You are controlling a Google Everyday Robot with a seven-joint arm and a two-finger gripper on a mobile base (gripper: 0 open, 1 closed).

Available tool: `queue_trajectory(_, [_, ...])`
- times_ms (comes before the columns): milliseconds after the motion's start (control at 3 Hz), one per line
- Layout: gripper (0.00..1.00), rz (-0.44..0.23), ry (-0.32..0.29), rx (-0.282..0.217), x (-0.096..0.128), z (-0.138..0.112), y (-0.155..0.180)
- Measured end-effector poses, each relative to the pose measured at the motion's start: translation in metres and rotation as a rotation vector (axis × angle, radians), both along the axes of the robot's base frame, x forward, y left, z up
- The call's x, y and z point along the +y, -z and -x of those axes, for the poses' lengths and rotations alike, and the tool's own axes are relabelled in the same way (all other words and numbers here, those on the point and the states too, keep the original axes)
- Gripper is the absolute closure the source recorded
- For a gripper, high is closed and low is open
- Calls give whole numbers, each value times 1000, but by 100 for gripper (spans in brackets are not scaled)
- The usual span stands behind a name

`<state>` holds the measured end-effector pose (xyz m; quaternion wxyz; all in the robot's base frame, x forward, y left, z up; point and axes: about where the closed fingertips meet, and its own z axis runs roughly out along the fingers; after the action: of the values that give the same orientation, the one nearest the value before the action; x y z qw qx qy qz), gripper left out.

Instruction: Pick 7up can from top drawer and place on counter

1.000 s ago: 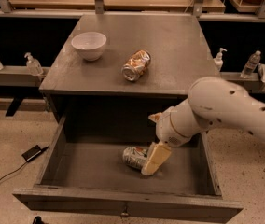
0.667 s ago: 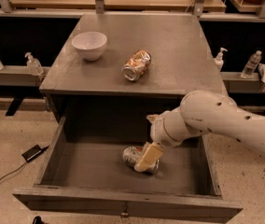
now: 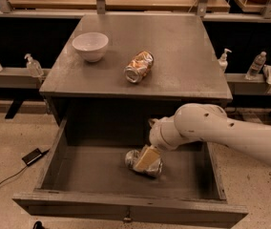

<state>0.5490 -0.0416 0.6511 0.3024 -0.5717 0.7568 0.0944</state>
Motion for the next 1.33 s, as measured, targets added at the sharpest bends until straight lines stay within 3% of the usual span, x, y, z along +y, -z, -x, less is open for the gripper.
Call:
queue_trajectory(333, [15, -5, -9, 51, 0, 1, 24])
queue_trajectory(667, [37, -8, -16, 94, -1, 5, 39])
queue_trajectory(1000, [60, -79, -32, 98, 2, 4, 29])
queue_trajectory(1333, [83, -166, -74, 19, 4, 1, -21])
